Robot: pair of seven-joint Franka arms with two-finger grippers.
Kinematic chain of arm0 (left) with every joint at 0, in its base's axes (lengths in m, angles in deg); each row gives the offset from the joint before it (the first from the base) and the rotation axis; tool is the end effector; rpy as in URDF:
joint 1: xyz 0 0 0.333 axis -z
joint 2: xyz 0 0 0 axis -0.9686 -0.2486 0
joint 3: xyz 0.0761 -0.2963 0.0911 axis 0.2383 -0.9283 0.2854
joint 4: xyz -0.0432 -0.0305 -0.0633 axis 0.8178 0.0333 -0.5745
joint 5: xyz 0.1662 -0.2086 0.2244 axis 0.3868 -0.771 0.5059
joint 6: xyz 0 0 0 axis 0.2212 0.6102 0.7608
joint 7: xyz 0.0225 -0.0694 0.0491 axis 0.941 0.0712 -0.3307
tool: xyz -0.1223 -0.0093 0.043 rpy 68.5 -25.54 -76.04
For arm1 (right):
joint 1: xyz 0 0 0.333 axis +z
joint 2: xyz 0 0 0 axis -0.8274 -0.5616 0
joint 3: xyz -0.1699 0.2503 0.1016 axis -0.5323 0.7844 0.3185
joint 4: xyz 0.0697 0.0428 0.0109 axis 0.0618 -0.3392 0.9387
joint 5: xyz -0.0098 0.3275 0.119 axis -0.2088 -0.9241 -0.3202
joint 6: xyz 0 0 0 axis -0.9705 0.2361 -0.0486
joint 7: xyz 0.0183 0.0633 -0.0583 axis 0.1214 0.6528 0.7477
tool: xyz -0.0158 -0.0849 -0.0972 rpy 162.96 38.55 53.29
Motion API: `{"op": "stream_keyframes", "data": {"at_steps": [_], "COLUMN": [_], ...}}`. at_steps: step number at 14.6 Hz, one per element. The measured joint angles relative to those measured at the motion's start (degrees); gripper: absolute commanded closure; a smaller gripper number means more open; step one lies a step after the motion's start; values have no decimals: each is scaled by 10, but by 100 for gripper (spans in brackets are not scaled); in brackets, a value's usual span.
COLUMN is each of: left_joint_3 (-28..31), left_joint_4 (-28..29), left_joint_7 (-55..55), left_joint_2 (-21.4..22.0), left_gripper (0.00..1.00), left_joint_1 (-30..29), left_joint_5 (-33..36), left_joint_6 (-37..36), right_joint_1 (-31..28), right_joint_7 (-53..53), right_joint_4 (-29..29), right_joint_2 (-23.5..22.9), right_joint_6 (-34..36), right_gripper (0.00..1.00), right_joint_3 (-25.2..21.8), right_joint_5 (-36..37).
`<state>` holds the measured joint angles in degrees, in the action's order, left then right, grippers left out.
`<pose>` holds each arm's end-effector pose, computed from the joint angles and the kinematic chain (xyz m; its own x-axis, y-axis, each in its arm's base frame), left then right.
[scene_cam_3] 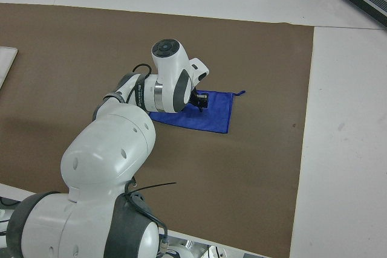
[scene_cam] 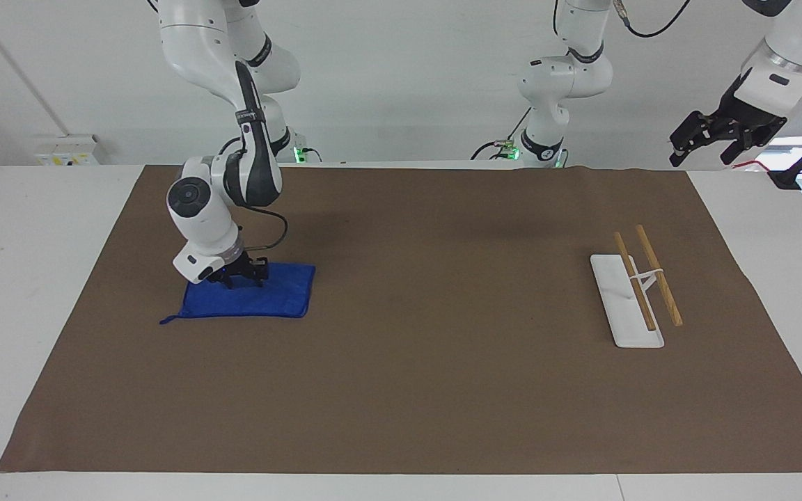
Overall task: Right arm passes towel to left arm to hang
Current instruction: 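Grasp the blue towel edge with the right gripper, then lift the towel with the right gripper while the left gripper approaches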
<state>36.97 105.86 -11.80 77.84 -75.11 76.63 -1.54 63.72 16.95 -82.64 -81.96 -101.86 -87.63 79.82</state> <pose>0.4653 -0.0020 0.6420 0.9969 -0.0525 -0.0588 -0.0527 -0.9986 -0.0017 0.5030 0.0196 0.2999 0.9929 0.0617 -0.1014 0.0643 -0.9977 0.0226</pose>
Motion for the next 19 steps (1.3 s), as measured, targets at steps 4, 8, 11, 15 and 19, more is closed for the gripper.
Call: {"op": "stream_keyframes", "data": {"at_steps": [4,8,11,15,19], "left_joint_3": [1,2,2,2,2], "left_joint_4": [0,0,0,0,5], "left_joint_7": [0,0,0,0,0], "left_joint_2": [0,0,0,0,1], "left_gripper": [0,0,0,0,0], "left_joint_1": [0,0,0,0,0], "left_joint_5": [0,0,1,1,1], "left_joint_6": [0,0,0,0,5], "right_joint_1": [0,0,0,1,29], "right_joint_7": [8,15,15,16,-61], "right_joint_4": [-7,-7,10,117,201], "right_joint_2": [4,5,5,8,10], "right_joint_6": [-15,-15,9,145,221], "right_gripper": [93,100,100,100,100], "right_joint_3": [0,0,1,11,26], "right_joint_5": [0,0,-3,-91,-197]}}
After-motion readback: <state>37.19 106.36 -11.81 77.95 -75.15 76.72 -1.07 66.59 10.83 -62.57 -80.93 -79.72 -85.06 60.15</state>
